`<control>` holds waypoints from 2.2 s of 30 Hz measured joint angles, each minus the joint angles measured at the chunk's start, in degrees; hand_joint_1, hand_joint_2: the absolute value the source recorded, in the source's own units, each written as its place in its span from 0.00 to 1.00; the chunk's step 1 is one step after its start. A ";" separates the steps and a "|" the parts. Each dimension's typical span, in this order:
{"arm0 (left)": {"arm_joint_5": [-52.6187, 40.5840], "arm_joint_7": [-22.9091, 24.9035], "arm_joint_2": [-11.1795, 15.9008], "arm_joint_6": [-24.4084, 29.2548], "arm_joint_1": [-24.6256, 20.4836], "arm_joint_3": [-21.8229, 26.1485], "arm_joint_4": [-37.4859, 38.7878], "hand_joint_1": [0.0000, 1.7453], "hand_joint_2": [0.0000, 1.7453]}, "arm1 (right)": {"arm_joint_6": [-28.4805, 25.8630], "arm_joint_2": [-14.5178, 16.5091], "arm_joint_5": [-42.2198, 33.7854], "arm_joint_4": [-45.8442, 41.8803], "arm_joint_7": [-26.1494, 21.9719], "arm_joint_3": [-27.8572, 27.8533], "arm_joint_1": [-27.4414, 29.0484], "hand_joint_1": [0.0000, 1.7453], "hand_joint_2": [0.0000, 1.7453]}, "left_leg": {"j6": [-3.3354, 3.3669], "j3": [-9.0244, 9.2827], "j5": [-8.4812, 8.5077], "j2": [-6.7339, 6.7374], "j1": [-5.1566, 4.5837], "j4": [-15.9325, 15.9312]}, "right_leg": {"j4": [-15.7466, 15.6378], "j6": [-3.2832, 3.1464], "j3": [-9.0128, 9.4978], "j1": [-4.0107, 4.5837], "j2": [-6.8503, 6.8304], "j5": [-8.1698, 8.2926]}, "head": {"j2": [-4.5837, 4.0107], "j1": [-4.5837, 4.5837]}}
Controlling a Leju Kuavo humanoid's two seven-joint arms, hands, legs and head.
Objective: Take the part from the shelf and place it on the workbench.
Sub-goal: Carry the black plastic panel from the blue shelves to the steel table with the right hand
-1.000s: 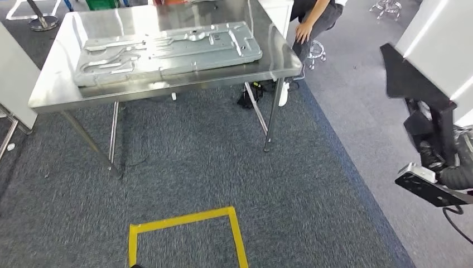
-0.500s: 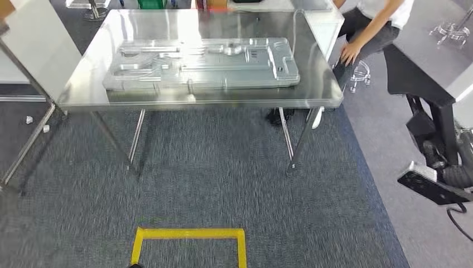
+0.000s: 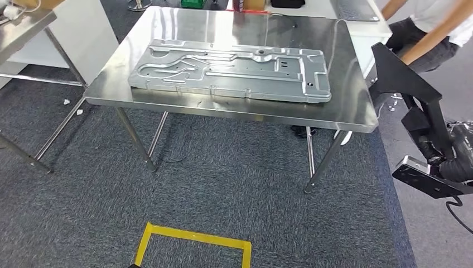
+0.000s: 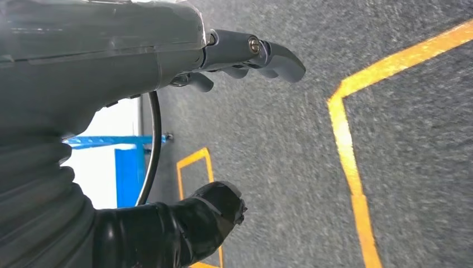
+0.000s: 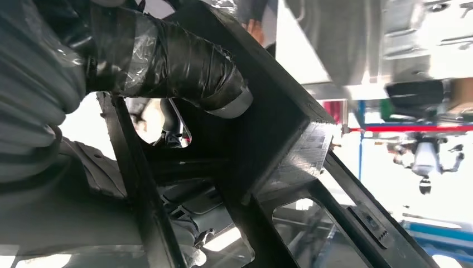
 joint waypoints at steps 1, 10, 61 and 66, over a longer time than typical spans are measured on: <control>-0.03 0.01 0.02 -0.02 -0.01 0.05 0.00 0.00 1.00 | 0.56 0.04 0.36 0.18 0.07 0.33 -0.72 1.00 1.00 | 0.13 -0.15 -0.11 -0.10 -0.21 -0.04 | 0.03 0.33 0.21 0.20 -0.58 -0.38 | 0.00 0.04; -0.50 0.46 0.02 -0.30 -0.64 0.49 0.00 0.00 1.00 | 8.08 -0.15 3.09 5.41 1.80 7.37 -13.25 1.00 1.00 | 1.39 1.49 -0.88 -6.37 0.50 -0.66 | 17.81 1.50 -11.61 -0.58 6.37 -5.36 | 0.01 0.40; -1.66 -2.96 0.69 -0.35 -0.24 2.29 0.00 0.00 1.00 | 13.22 -1.45 7.27 17.70 8.83 31.78 -33.43 1.00 1.00 | -0.70 5.37 -4.59 -7.64 1.54 -1.15 | 3.92 1.15 -10.86 -0.95 7.67 7.19 | 0.00 0.56; -1.70 -5.21 0.74 0.67 -1.46 2.31 0.00 0.00 1.00 | 18.34 -1.18 6.36 12.71 10.10 32.72 -35.63 1.00 1.00 | -2.25 3.27 -7.56 -5.44 1.37 2.70 | 1.27 -0.89 -9.01 -1.39 6.69 5.61 | 0.01 -0.06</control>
